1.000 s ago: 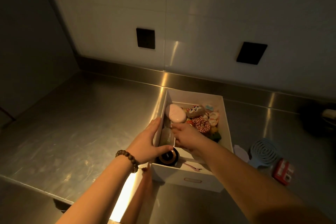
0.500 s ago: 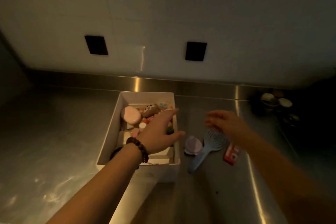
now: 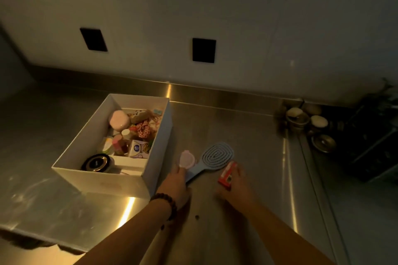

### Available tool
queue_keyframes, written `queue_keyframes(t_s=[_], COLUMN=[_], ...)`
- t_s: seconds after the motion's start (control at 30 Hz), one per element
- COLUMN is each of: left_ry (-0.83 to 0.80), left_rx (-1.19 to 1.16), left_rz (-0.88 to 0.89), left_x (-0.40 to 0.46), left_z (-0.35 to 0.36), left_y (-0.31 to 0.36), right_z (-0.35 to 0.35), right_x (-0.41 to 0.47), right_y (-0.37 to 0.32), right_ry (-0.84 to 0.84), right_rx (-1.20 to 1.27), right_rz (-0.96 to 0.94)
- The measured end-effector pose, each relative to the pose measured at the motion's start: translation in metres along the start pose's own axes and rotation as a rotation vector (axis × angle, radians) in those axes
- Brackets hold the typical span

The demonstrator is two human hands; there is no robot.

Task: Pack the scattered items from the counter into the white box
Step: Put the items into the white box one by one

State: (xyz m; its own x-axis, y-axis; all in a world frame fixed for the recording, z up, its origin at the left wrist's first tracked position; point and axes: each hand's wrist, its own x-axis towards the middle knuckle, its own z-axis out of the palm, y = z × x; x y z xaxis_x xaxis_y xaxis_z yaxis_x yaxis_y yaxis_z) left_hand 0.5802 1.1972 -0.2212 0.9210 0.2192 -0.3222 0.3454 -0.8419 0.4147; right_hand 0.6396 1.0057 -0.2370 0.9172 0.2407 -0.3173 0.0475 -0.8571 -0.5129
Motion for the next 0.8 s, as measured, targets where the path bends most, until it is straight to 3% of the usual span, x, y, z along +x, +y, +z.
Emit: queue_keyframes(t_s=[0.27, 0.37, 0.53, 0.8], left_ry=[0.039, 0.089, 0.292, 0.669], left_rx=[-0.037, -0.132, -0.285, -0.316], left_rz=[-0.047, -0.039, 0.008, 0.078], left_x=[0.004, 0.000, -0.004, -0.021], left_z=[0.007, 0.003, -0.026, -0.118], left_y=[0.017, 0.027, 0.044, 0.019], right_z=[0.001, -0.004, -0.014, -0.021], right_x=[0.020, 0.023, 0.024, 0.029], right_y=[0.010, 0.010, 0.005, -0.036], right_ry=[0.152, 0.190, 0.182, 0.219], right_rx=[-0.041, -0.159, -0.191, 0.132], right_rz=[-0.110, -0.091, -0.030, -0.123])
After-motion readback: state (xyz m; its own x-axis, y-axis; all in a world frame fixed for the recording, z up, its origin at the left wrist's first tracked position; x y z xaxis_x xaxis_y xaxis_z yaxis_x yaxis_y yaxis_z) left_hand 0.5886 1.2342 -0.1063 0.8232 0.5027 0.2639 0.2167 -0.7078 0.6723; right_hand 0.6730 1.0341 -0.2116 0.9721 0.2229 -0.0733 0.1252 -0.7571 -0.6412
